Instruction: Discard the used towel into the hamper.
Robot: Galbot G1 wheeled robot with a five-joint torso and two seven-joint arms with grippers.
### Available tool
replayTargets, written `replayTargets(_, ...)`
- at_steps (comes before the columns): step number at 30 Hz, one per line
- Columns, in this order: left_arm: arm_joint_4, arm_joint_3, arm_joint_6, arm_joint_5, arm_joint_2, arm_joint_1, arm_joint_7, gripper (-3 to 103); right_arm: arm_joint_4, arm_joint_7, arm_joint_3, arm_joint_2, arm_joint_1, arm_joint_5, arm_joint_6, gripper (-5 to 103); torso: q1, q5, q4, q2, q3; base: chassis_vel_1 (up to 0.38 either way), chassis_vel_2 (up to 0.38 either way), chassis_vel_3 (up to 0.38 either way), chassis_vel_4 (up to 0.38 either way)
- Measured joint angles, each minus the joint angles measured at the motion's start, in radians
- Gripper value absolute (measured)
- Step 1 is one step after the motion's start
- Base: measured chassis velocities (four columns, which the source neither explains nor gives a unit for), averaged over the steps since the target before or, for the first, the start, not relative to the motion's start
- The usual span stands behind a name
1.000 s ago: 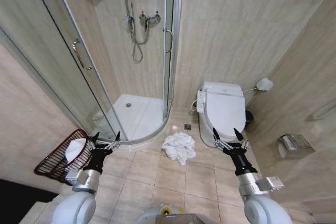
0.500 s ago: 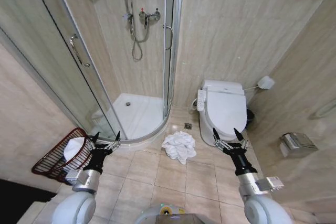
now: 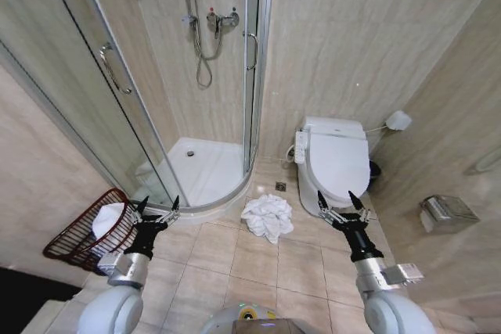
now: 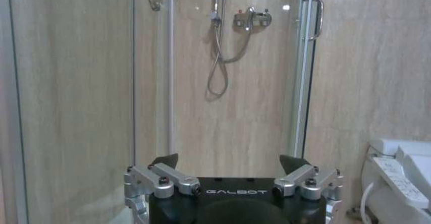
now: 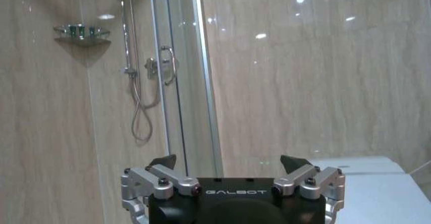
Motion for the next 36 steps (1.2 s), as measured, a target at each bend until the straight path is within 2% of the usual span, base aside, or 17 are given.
replayTargets(36, 0.0, 0.0, 0.0, 0.0, 0.0, 0.0, 0.0, 98, 0.0, 0.0, 0.0, 0.0, 0.0, 0.0, 0.0, 100, -0.072, 0.0, 0.0, -0.16, -0.088, 0.0, 0.0, 0.0, 0.0)
